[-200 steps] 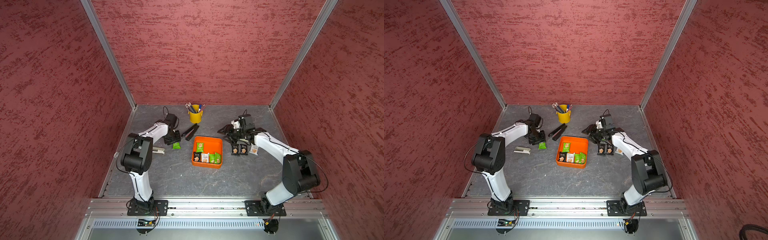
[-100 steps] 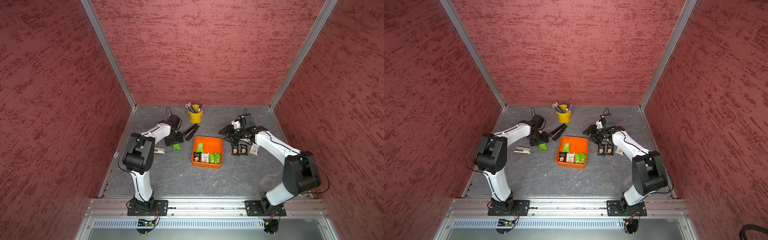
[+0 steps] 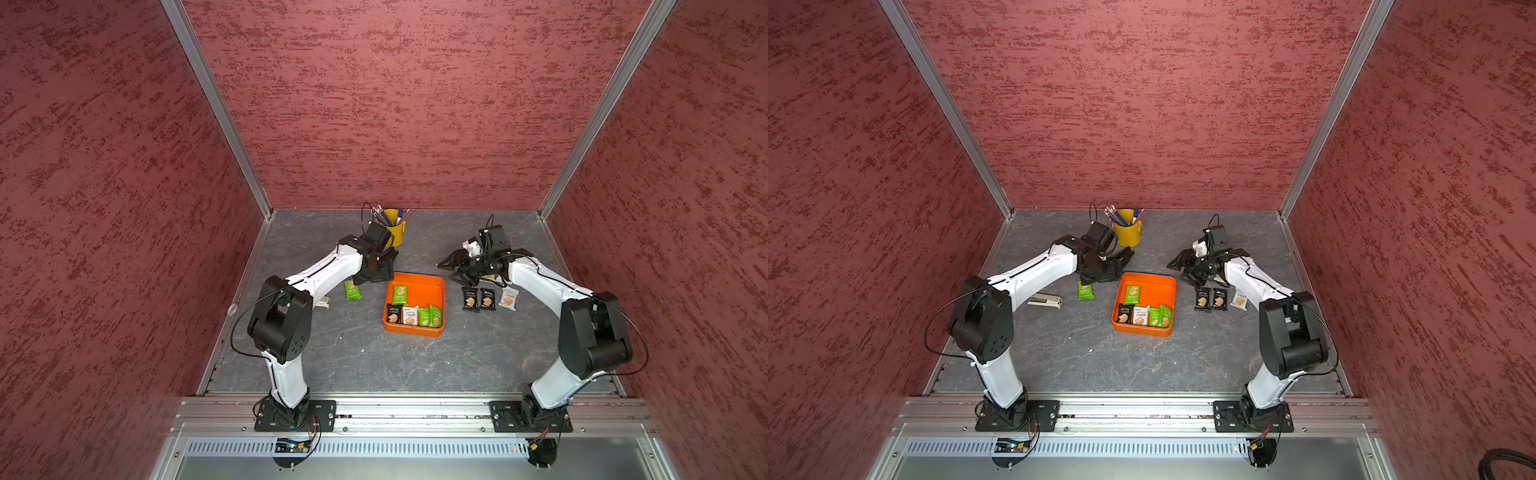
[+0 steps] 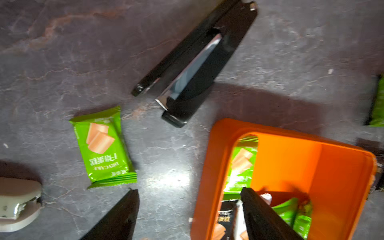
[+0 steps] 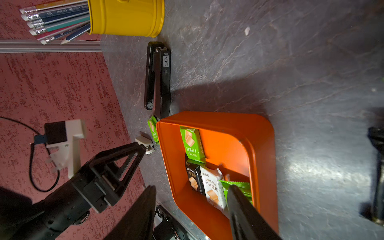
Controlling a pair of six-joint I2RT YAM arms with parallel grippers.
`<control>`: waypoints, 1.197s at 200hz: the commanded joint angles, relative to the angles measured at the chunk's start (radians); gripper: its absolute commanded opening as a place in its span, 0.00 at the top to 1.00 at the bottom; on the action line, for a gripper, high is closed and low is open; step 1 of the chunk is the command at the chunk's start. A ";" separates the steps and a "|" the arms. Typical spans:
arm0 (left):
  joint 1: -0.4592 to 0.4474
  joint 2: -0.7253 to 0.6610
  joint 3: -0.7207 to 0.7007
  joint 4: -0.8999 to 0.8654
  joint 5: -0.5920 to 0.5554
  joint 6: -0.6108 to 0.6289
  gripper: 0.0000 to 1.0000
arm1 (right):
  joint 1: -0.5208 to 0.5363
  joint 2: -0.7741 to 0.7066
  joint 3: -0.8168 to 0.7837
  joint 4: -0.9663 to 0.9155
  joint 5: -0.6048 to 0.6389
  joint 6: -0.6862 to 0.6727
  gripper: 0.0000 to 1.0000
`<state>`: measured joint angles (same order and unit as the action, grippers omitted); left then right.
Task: Take the cookies out of the storage box
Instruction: Place the cookie at the center of the board, then pick up the cookie from the storage box.
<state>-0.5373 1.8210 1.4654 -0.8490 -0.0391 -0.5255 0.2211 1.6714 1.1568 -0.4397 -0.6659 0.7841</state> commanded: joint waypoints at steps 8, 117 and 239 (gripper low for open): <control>-0.065 -0.011 0.057 -0.048 -0.025 -0.048 0.19 | -0.020 0.023 0.034 0.007 -0.059 -0.041 0.41; -0.156 0.228 0.208 -0.096 0.028 -0.089 0.18 | -0.112 -0.016 -0.027 -0.045 -0.101 -0.119 0.41; -0.162 0.352 0.242 -0.089 0.016 -0.085 0.19 | -0.149 -0.052 -0.045 -0.107 -0.081 -0.157 0.41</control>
<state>-0.6960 2.1529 1.6909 -0.9398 -0.0242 -0.5987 0.0814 1.6505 1.1179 -0.5213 -0.7547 0.6495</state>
